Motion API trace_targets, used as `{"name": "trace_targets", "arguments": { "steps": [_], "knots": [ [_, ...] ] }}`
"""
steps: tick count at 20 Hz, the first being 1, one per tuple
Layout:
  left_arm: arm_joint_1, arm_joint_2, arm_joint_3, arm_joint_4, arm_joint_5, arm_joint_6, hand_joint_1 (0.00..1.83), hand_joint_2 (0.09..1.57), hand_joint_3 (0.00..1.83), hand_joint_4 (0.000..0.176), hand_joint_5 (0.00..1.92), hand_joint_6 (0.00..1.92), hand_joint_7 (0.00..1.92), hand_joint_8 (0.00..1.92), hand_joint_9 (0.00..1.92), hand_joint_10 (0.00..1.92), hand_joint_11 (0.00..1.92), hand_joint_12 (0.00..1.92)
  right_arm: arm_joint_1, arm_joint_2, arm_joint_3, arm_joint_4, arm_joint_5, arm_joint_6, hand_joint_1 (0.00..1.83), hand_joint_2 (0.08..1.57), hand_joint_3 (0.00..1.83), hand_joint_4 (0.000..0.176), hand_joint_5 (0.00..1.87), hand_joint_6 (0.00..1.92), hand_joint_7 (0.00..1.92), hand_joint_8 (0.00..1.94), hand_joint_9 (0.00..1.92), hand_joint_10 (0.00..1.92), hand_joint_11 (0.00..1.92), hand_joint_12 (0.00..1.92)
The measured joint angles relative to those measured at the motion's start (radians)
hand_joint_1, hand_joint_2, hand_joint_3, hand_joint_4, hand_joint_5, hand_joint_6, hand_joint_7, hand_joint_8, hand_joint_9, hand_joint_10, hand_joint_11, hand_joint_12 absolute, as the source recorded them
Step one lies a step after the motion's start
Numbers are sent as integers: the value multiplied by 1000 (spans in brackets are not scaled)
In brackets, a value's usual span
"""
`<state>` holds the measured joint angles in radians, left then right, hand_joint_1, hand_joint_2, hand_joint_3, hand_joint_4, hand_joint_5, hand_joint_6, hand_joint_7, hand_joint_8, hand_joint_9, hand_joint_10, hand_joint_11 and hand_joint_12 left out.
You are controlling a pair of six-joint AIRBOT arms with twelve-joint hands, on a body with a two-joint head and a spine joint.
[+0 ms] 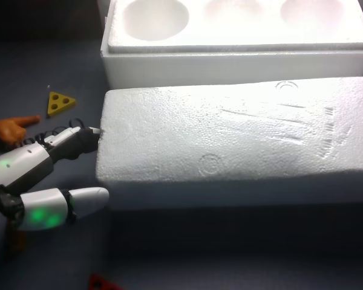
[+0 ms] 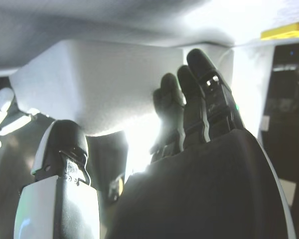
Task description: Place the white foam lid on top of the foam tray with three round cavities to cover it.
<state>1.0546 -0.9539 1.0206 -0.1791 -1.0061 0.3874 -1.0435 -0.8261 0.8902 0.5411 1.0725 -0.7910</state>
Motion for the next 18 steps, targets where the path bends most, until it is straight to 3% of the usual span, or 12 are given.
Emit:
{"name": "trace_targets", "arguments": {
  "steps": [1, 3, 5, 7, 9, 11, 13, 14, 17, 18],
  "knots": [
    [3, 11, -9, 6, -18, -1, 462, 1197, 0, 0, 73, 486, 288, 14, 0, 619, 0, 1009, -14, 16, -16, -3, 23, 6, 457, 1217, 5, 0, 126, 3, 201, 1, 4, 600, 0, 1419],
    [3, 34, -24, 16, -48, -1, 450, 1202, 0, 4, 84, 456, 300, 20, 0, 641, 0, 988, -37, 45, -40, -14, 83, 13, 424, 1205, 0, 0, 154, 20, 225, 8, 11, 582, 0, 1350],
    [3, 53, -39, 21, -80, -2, 469, 1204, 0, 0, 100, 464, 330, 40, 0, 741, 0, 1090, -52, 64, -60, -21, 130, 21, 397, 1207, 1, 0, 147, 19, 221, 5, 9, 570, 0, 1336],
    [3, 79, -57, 22, -101, -3, 449, 1210, 1, 0, 43, 552, 289, 38, 0, 652, 0, 969, -55, 83, -79, -32, 154, 26, 454, 1218, 1, 0, 121, 10, 157, 1, 0, 381, 0, 1094],
    [1, 100, -62, 31, -124, -3, 436, 1203, 0, 0, 54, 562, 304, 48, 0, 703, 0, 1060, -54, 101, -89, -43, 174, 29, 426, 1218, 1, 0, 113, 7, 147, 0, 0, 371, 0, 1075],
    [-29, 114, -64, 33, -131, -3, 480, 1197, 0, 0, 91, 525, 295, 44, 0, 650, 0, 1054, -41, 119, -94, -51, 194, 29, 448, 1234, 1, 0, 130, 13, 217, 16, 113, 444, 0, 1350],
    [-70, 128, -64, 42, -133, -3, 486, 1189, 0, 0, 7, 667, 315, 54, 0, 734, 0, 1177, -31, 135, -94, -53, 211, 29, 481, 1227, 0, 0, 170, 38, 279, 26, 125, 605, 0, 1486],
    [-95, 129, -63, 46, -133, -2, 508, 1180, 0, 0, 15, 701, 337, 69, 0, 787, 0, 1247, -24, 141, -93, -51, 212, 29, 447, 1213, 0, 0, 151, 32, 261, 13, 87, 602, 0, 1438],
    [-173, 118, -24, 66, -123, 1, 518, 1171, 0, 0, 18, 731, 347, 111, 0, 934, 0, 1433, 17, 141, -75, -45, 205, 28, 341, 1218, 3, 0, 157, 53, 331, 23, 104, 835, 0, 1700],
    [-195, 109, -13, 65, -118, 1, 518, 1171, 0, 0, 18, 731, 347, 111, 0, 934, 0, 1433, 32, 141, -68, -45, 200, 27, 341, 1218, 3, 0, 157, 53, 331, 23, 104, 835, 0, 1700]
  ]
}}
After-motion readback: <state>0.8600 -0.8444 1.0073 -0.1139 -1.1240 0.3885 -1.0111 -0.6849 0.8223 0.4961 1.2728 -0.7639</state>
